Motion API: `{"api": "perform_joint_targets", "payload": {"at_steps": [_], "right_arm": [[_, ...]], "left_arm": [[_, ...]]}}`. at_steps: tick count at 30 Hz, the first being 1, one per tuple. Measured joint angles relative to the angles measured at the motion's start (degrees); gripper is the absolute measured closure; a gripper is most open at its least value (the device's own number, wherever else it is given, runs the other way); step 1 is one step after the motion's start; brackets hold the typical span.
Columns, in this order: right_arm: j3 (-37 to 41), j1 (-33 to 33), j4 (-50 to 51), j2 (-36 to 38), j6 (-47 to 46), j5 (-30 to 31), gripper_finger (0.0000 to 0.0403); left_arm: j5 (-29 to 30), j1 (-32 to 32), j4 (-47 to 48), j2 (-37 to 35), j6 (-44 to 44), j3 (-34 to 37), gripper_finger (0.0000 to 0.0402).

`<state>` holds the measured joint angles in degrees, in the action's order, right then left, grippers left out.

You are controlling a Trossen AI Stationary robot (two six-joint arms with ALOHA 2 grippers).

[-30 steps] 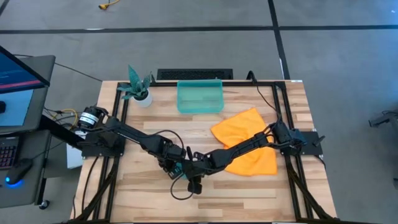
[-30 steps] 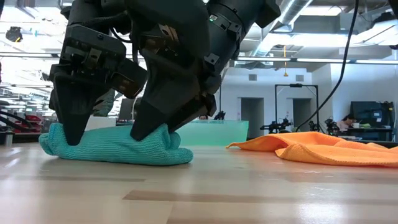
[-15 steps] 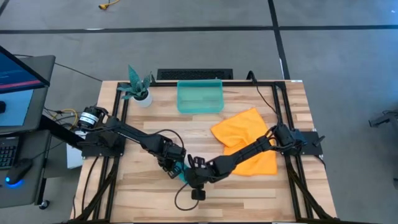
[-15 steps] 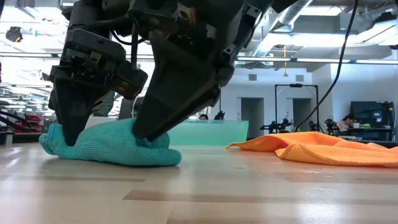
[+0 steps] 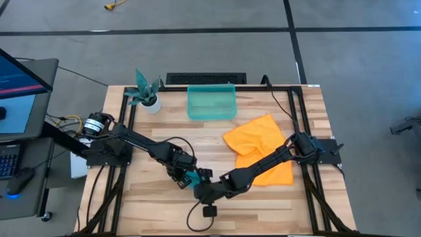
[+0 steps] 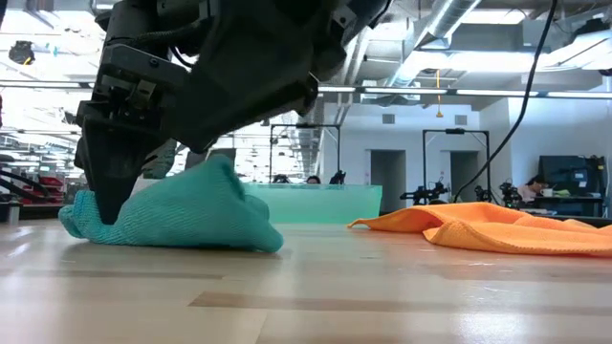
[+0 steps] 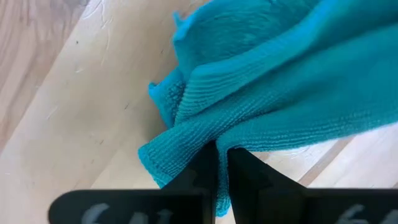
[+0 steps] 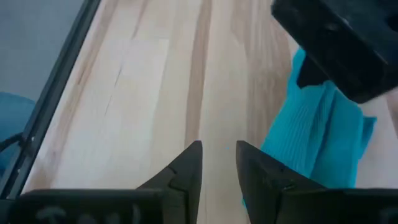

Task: Roll microfiber towels into tight, uniform cylinder then place into a basket
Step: Roll the blue microfiber cloth

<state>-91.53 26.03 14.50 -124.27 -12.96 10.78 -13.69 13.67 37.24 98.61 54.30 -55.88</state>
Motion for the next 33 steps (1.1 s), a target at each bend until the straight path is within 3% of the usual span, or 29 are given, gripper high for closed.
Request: {"api": "perform_joint_targets", "payload": {"at_steps": [11,23,33], "right_arm": [[0.10,-0.56,-4.39,-0.69,3.57,-0.04,0.0283],[3.91,-3.22,-3.82,-0.77,-0.15,0.03,0.0283],[5.14,-4.26,-0.63,-0.79,-6.80,6.98,0.0283]], "left_arm": [[0.00,0.02,0.05,0.00,-0.02,-0.04,0.0390],[-0.67,0.04,1.08,0.00,-0.02,-0.07,0.0390],[-0.95,0.04,1.10,0.00,-0.02,-0.07,0.0390]]}}
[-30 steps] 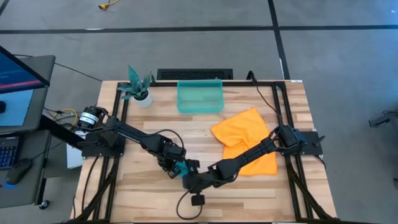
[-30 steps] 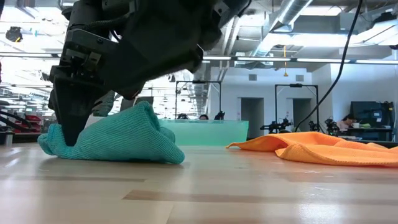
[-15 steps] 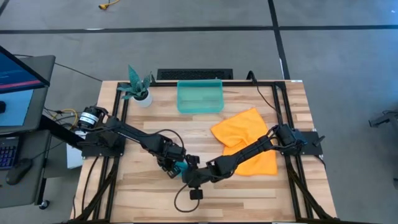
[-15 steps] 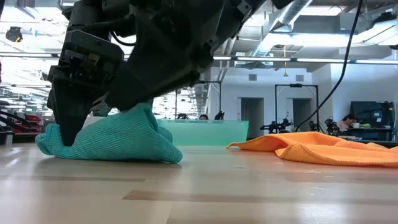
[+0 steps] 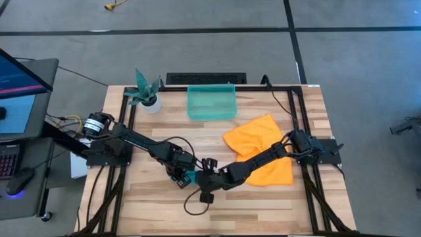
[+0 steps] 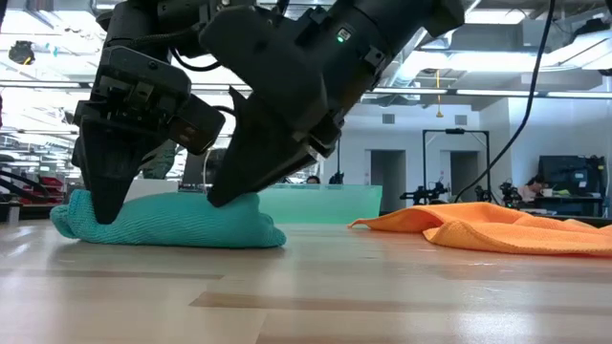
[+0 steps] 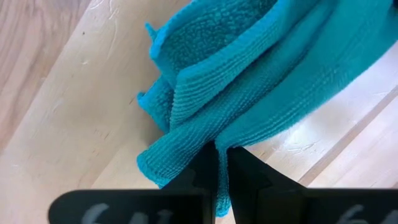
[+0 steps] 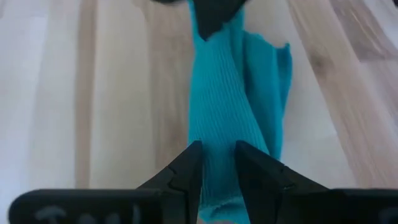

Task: Roll microfiber towels into tight, uniform cylinder then place into a basket
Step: Roll the blue microfiber cloth

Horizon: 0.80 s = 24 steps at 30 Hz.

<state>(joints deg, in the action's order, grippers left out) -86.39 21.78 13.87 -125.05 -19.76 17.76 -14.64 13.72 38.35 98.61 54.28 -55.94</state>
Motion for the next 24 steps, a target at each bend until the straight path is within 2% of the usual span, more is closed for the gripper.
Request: {"api": "perform_joint_targets", "payload": {"at_steps": [16,24], "right_arm": [[-0.22,-2.09,1.56,-2.95,-3.88,0.33,0.0283],[-0.18,-2.27,2.16,-3.04,-4.25,-0.48,0.0283]], "left_arm": [[0.42,0.00,-0.28,0.00,1.94,0.00,0.0390],[3.51,0.28,-0.46,0.00,-6.50,-0.02,0.0390]]}}
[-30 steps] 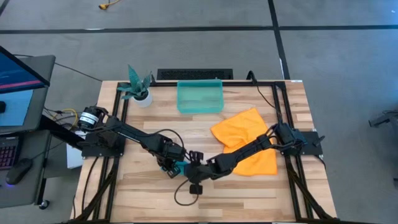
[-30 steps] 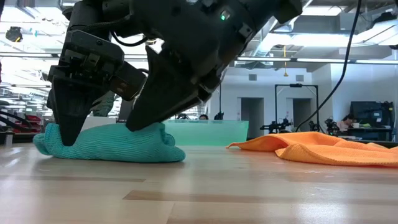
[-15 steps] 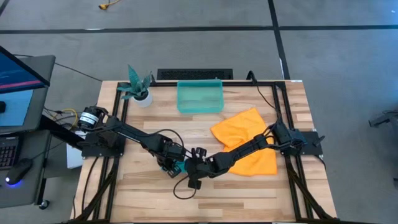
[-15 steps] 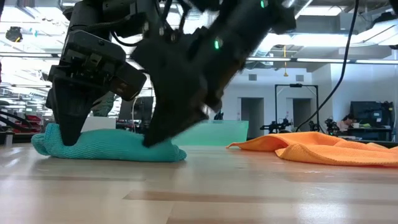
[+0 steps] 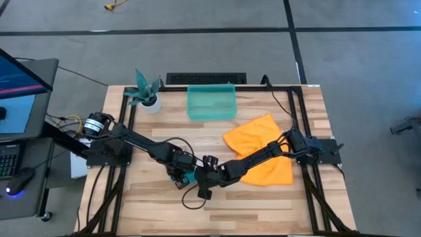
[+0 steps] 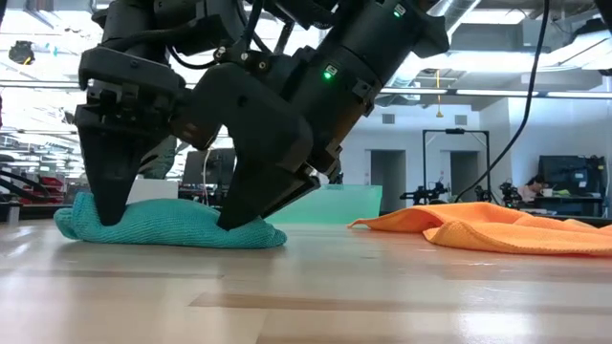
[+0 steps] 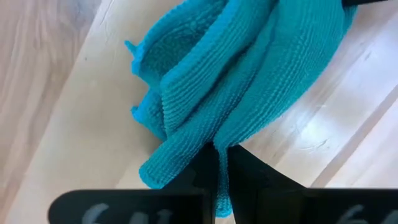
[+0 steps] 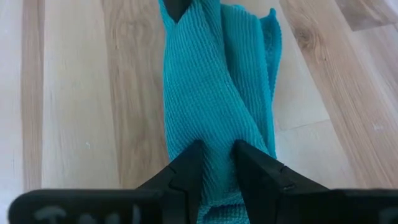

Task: Roll microfiber towels into tight, uniform cylinder then place into a basket
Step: Roll the blue microfiber cloth

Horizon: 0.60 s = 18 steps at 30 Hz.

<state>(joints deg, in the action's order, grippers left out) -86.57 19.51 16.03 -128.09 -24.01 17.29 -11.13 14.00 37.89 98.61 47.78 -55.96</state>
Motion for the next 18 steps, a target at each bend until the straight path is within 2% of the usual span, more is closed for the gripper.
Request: {"api": "perform_joint_targets", "payload": {"at_steps": [5,13,18], "right_arm": [[0.01,-0.04,0.09,-0.05,0.00,-0.61,0.0283],[0.07,-0.04,0.02,-0.09,0.00,-0.71,0.0283],[0.09,-0.04,0.02,-0.09,-0.01,-0.77,0.0283]], "left_arm": [[0.47,0.24,0.00,0.00,-1.32,0.00,0.0374],[1.83,0.67,-0.11,0.00,-1.28,-0.02,0.0275],[0.50,0.46,0.07,-0.46,-5.17,-0.02,0.0248]]}}
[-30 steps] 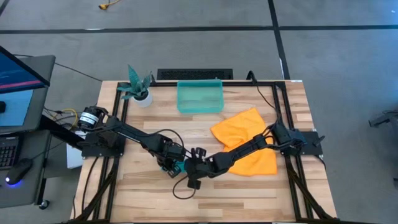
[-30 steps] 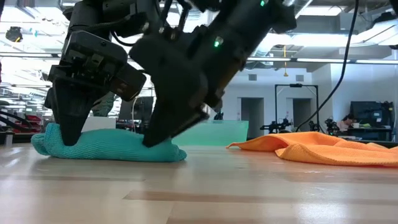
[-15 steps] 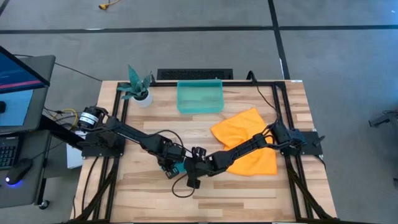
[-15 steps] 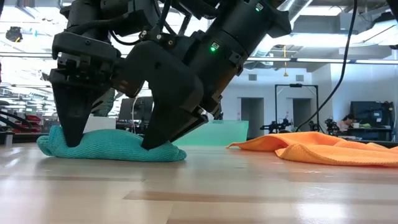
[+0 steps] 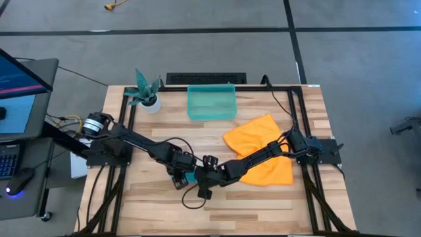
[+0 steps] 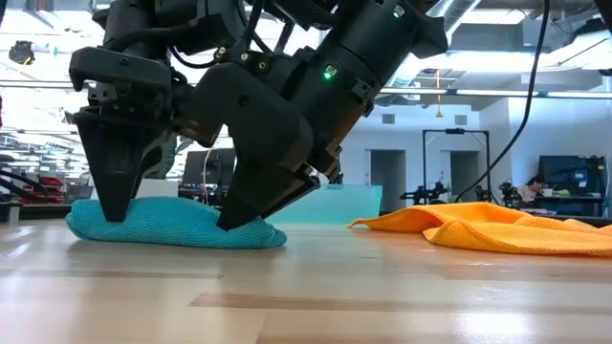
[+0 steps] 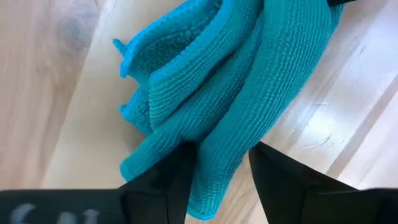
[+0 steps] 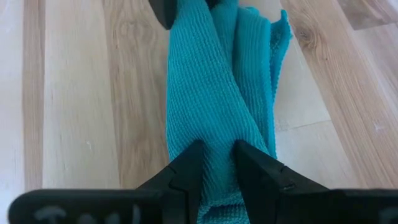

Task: Roll microfiber towels into tight, uniform cylinder then place into a basket
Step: Roll the blue microfiber cloth

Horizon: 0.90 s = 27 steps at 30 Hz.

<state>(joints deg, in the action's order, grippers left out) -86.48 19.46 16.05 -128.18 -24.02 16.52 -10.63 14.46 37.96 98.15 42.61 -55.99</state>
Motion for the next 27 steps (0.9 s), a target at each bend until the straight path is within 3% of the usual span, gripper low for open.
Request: {"api": "perform_joint_targets", "payload": {"at_steps": [9,14,18,21,27], "right_arm": [[0.04,0.00,0.00,0.00,-0.01,-0.11,0.0283],[0.07,0.00,0.00,0.00,-0.01,-0.31,0.0283],[0.07,0.00,0.00,0.00,0.00,-0.32,0.0283],[0.09,0.00,-0.02,0.00,-0.01,-0.31,0.0283],[0.11,0.00,-0.11,0.00,0.00,-0.30,0.0283]], "left_arm": [[8.19,5.57,1.53,-7.77,0.33,-1.18,0.0249],[17.32,13.23,0.12,-12.01,-0.47,-1.25,0.0249],[25.04,20.10,-7.51,-11.35,-6.64,-0.32,0.0249],[26.17,23.18,-14.03,-9.42,-11.56,1.19,0.0249],[30.53,23.23,-15.07,-5.05,-14.58,1.62,0.0249]]}}
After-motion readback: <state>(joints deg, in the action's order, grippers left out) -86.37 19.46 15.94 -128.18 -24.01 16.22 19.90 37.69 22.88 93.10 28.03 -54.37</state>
